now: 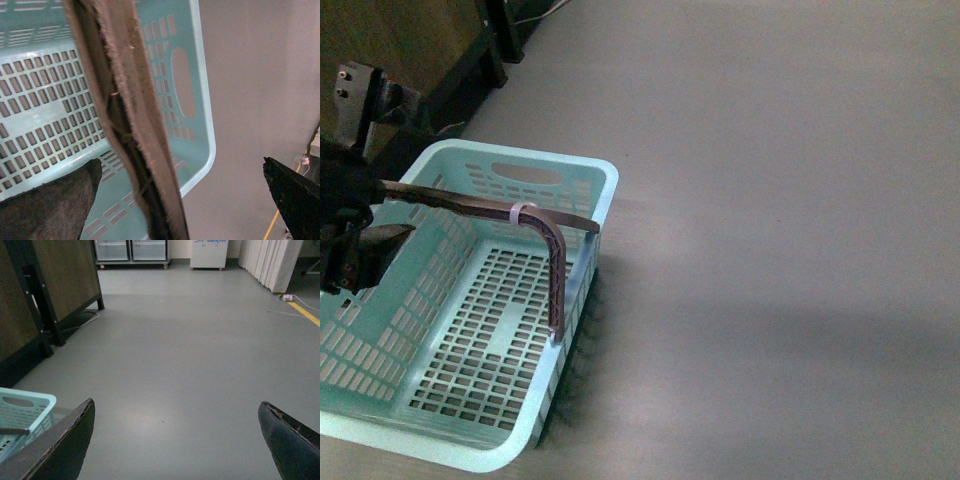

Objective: Pick lemon and mango into basket

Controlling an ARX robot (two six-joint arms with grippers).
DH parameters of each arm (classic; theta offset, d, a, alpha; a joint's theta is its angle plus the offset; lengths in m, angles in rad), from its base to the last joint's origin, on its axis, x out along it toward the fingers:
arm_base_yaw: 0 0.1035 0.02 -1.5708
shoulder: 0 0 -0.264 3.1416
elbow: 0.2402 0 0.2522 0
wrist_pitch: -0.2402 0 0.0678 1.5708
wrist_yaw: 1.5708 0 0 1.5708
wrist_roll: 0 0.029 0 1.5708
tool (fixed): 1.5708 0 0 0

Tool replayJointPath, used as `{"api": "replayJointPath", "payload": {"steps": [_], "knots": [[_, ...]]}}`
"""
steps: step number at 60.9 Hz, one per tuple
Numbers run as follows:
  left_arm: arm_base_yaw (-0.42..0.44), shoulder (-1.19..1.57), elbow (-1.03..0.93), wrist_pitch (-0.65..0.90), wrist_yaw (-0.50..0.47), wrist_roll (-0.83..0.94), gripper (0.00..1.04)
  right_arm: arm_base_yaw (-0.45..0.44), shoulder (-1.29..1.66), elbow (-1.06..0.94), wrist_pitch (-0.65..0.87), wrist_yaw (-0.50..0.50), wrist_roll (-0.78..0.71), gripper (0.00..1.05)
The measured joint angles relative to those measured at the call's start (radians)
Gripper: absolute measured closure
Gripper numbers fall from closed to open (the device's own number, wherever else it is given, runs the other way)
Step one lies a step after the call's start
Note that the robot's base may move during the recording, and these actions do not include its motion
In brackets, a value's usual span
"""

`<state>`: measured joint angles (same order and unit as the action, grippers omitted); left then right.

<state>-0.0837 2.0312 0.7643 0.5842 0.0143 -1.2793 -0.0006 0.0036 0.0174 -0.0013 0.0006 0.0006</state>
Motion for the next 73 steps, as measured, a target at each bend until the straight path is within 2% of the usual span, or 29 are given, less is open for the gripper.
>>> {"api": "replayJointPath", "payload": {"steps": [12,14,39,50,59,73], "knots": [[-0.024,0.076,0.081,-0.026,-0.01,-0.007,0.07,0.0,0.0,0.0,0.0,0.0,0.0,0.09],[-0.028,0.087,0.092,-0.029,-0.012,-0.01,0.1,0.0,0.0,0.0,0.0,0.0,0.0,0.09],[-0.052,0.167,0.184,-0.063,-0.029,-0.041,0.73,0.0,0.0,0.0,0.0,0.0,0.0,0.09],[-0.054,0.168,0.185,-0.074,-0.026,-0.104,0.98,0.0,0.0,0.0,0.0,0.0,0.0,0.09],[-0.062,0.14,0.172,-0.075,-0.026,-0.091,1.0,0.0,0.0,0.0,0.0,0.0,0.0,0.09],[-0.07,-0.045,0.046,-0.091,-0.034,-0.111,1.0,0.0,0.0,0.0,0.0,0.0,0.0,0.09]]}}
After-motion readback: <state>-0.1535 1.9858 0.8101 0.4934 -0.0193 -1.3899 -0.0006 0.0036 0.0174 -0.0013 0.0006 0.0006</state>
